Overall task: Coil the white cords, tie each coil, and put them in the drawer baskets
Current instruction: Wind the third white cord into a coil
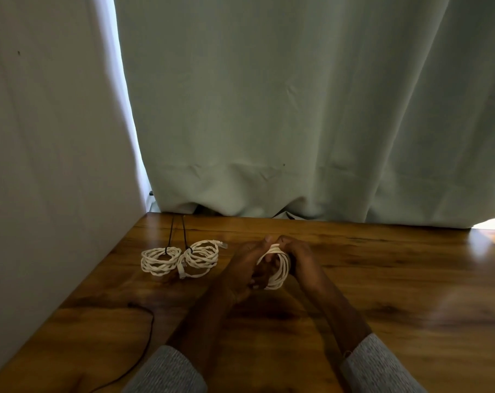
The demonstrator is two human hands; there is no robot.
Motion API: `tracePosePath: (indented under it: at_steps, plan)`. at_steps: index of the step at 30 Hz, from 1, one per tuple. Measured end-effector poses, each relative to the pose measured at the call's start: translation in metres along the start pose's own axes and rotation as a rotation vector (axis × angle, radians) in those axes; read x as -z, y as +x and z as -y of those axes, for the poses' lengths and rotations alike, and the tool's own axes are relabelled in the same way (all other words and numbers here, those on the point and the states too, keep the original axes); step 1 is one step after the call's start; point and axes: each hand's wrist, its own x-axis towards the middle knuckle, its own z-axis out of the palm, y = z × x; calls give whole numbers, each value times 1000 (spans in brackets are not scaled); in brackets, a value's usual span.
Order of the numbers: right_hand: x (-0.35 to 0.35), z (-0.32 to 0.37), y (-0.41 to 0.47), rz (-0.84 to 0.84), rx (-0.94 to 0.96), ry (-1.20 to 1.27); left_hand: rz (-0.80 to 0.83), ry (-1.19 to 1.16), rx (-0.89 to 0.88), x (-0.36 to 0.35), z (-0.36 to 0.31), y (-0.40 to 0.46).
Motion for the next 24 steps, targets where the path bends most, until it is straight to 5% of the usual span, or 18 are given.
tracePosePath:
  at_steps: [10, 15, 19, 24]
  plan:
    - [-10, 4, 7, -187, -130, 116, -94, -79, -47, -16, 4, 6]
    - [-1, 6, 4, 10, -174, 286, -113, -15, -45, -11, -3, 6]
    - [3, 10, 3, 15, -313, 334, -55, 24, -10, -4, -4, 5]
    - [-7, 10, 3, -252, -337, 157, -26, 50, 71, -7, 2, 3]
